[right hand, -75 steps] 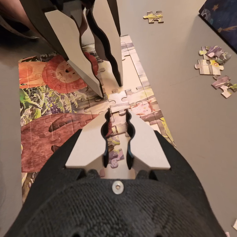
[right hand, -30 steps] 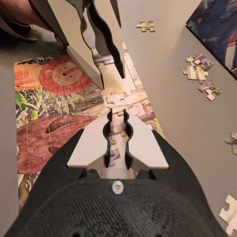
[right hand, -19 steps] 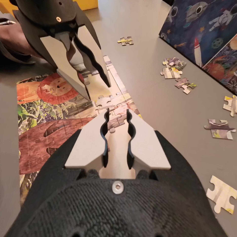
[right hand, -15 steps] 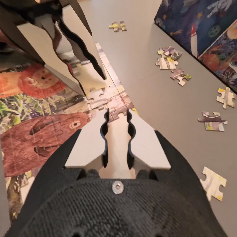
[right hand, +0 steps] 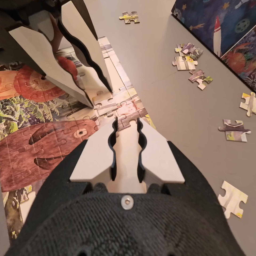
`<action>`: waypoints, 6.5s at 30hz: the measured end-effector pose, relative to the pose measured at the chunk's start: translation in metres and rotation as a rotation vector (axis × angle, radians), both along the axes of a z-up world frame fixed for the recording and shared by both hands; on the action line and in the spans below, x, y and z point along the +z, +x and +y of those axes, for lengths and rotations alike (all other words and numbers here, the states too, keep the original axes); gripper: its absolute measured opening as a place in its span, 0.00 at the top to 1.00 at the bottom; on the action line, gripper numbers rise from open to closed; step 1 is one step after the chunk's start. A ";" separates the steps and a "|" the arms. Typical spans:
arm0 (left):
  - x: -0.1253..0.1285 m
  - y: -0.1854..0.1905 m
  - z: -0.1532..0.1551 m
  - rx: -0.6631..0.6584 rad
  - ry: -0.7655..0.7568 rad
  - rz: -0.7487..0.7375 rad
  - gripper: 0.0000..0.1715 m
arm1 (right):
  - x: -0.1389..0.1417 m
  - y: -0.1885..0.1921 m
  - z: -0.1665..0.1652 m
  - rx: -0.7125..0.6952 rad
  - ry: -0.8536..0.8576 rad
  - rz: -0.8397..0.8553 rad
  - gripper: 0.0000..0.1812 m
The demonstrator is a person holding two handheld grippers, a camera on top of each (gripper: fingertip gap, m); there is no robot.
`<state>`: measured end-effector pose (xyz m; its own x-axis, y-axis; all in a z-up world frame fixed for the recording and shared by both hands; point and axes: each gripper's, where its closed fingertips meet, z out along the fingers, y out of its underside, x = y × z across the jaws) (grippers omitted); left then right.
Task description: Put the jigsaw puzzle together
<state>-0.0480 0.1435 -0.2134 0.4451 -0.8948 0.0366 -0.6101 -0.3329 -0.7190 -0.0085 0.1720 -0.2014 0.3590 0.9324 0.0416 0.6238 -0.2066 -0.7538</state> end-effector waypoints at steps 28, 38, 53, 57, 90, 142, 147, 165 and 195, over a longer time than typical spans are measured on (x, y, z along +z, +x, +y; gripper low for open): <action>0.012 -0.019 0.013 0.056 0.014 -0.069 0.86 | 0.020 0.011 0.011 -0.055 0.053 0.065 0.86; 0.003 -0.013 0.025 0.104 -0.023 -0.041 0.74 | 0.026 0.007 0.008 -0.045 0.070 0.076 0.86; 0.016 -0.016 0.028 0.131 0.037 -0.062 0.87 | 0.033 0.009 0.009 -0.053 0.098 0.095 0.86; 0.039 -0.028 0.036 0.180 0.091 -0.148 0.87 | 0.036 0.011 0.011 -0.068 0.095 0.112 0.86; 0.086 -0.029 0.026 0.124 -0.041 -0.523 0.93 | 0.043 -0.014 -0.012 0.062 0.166 0.153 0.86; 0.121 -0.020 -0.045 -0.384 -0.446 -0.851 0.74 | 0.084 -0.046 -0.072 0.359 0.189 0.429 0.82; 0.089 -0.068 -0.001 -0.125 -0.218 -0.589 0.77 | 0.053 -0.050 -0.032 0.146 0.069 0.272 0.82; 0.014 -0.094 0.004 0.042 -0.140 -0.087 0.94 | -0.008 -0.100 -0.026 0.109 0.025 -0.237 0.82; 0.003 -0.098 0.005 0.075 -0.211 -0.089 0.97 | -0.003 -0.119 -0.045 0.186 -0.093 -0.061 0.83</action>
